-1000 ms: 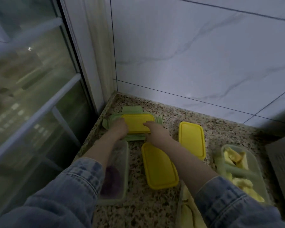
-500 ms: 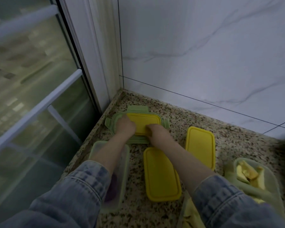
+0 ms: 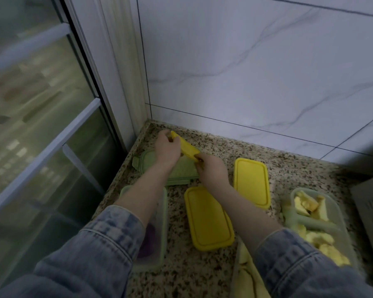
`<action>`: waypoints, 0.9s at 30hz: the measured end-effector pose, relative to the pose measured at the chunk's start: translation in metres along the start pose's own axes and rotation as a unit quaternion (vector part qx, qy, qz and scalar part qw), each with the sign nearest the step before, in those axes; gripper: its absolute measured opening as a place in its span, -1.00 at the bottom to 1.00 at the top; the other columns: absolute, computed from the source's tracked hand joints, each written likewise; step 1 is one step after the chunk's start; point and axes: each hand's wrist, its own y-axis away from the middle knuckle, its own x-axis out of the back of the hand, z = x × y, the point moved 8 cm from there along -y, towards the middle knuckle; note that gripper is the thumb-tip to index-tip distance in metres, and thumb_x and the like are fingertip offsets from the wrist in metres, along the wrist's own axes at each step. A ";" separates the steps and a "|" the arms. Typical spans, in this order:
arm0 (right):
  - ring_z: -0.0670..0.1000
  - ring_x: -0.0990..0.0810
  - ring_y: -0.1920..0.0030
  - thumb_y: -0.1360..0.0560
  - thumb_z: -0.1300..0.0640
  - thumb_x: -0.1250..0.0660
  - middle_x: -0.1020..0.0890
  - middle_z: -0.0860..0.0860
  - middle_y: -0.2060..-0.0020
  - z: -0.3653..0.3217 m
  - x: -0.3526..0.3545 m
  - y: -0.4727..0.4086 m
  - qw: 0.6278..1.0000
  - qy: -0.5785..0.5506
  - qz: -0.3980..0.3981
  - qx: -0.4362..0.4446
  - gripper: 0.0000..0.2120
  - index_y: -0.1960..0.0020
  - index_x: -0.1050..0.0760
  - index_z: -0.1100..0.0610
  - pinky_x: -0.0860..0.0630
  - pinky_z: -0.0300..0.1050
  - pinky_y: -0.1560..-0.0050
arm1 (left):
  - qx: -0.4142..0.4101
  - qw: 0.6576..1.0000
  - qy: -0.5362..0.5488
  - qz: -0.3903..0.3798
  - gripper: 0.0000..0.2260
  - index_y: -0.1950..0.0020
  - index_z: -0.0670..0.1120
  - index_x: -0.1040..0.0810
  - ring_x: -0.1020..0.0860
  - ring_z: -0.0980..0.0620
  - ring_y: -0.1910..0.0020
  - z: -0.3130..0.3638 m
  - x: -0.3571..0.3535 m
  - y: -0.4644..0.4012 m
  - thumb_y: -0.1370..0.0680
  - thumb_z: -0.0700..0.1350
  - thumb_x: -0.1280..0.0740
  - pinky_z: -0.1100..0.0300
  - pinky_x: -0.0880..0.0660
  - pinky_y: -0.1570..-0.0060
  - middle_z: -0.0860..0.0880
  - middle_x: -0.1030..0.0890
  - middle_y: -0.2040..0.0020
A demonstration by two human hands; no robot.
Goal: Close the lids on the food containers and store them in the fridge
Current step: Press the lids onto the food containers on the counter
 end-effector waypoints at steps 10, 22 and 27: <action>-0.01 -0.48 0.28 -0.58 0.19 -0.26 -0.55 0.00 0.30 0.021 0.073 0.049 0.956 -0.230 0.145 -0.106 -0.86 0.06 -0.59 0.18 -0.36 -0.10 0.25 | -0.089 0.993 -0.048 -0.064 -0.71 -0.31 -0.20 -0.42 -0.49 -0.05 -0.04 0.028 -0.020 0.043 -0.62 -0.13 -0.18 0.02 -0.50 -0.10 -0.14 -0.51 -0.21; 0.08 -0.51 0.12 -0.52 0.16 -0.35 -0.53 0.08 0.15 0.077 0.099 0.157 0.837 -0.413 0.186 -0.306 -0.80 -0.10 -0.48 0.22 -0.51 0.06 0.14 | -0.152 0.960 -0.145 -0.187 -0.63 0.35 0.08 -0.21 -0.27 0.15 0.40 0.022 -0.075 0.124 -0.59 -0.14 -0.25 0.13 -0.32 0.13 0.08 -0.26 0.36; 0.06 -0.50 0.07 -0.50 0.11 -0.38 -0.54 0.06 0.15 0.110 0.107 0.207 0.855 -0.309 0.197 -0.366 -0.87 0.10 -0.47 0.15 -0.50 -0.01 0.05 | -0.147 0.932 -0.214 -0.254 -0.73 0.32 -0.08 -0.36 -0.40 -0.05 0.35 0.002 -0.099 0.165 -0.57 -0.14 -0.30 0.06 -0.44 0.16 -0.13 -0.40 0.33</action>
